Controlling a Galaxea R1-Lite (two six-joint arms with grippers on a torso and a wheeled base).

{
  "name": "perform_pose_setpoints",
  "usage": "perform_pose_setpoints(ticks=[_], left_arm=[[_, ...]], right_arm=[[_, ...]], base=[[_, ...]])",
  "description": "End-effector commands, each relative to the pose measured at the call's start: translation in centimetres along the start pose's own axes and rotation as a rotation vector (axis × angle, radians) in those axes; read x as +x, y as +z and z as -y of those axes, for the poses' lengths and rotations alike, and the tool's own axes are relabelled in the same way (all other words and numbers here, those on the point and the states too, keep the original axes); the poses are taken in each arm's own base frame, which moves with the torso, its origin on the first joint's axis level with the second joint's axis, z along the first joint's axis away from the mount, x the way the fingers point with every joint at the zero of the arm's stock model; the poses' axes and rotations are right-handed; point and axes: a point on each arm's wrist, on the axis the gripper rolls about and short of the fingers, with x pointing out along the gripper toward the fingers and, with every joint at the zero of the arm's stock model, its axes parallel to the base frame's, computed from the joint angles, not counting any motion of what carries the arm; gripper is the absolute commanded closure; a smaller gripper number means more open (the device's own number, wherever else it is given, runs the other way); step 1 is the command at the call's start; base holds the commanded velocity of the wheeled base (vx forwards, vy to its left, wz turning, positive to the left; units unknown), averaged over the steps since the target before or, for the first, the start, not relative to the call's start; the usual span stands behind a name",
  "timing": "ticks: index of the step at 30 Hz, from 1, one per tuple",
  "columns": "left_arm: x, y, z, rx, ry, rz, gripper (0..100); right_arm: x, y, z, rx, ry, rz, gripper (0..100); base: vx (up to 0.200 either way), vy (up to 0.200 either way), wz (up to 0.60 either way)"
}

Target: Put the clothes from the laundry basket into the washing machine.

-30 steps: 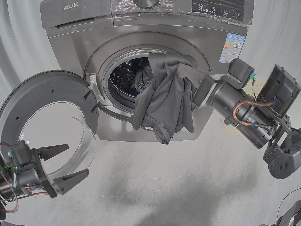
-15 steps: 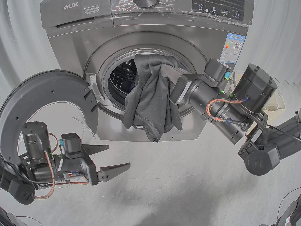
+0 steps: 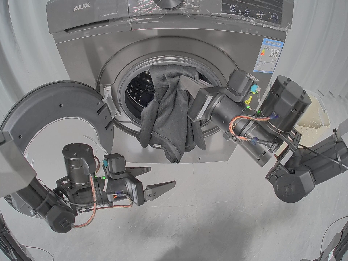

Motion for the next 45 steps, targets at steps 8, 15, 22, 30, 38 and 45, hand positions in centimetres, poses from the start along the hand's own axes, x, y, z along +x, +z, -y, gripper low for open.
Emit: perform_pose_setpoints(ticks=[8,15,22,30,38,45], left_arm=[[5.7,-1.2,-2.3,-0.068,0.085,0.074,0],[7.4,-0.8,-3.0,-0.061,0.113,0.127,0],[8.6,-0.4,-3.3,-0.052,0.11,0.182,0],[9.0,0.4,-3.0,-0.038,0.126,0.243,0],[9.0,0.2,-2.7,-0.026,0.131,0.292,100],[5.6,0.0,0.7,-0.012,0.134,0.306,100]], right_arm=[[0.0,0.2,-0.3,0.002,0.008,0.016,100],[-0.1,0.1,-0.3,0.004,0.009,0.017,100],[-0.1,0.2,-0.3,0.003,0.011,0.026,100],[-0.1,0.0,-0.3,0.004,0.01,0.022,100],[-0.1,0.1,0.0,0.001,0.002,0.022,100],[-0.6,-0.8,0.5,-0.004,-0.011,-0.014,100]], base=[[0.0,0.0,0.0],[0.0,0.0,0.0],[0.0,0.0,0.0],[0.0,0.0,0.0],[0.0,0.0,0.0],[0.0,0.0,0.0]])
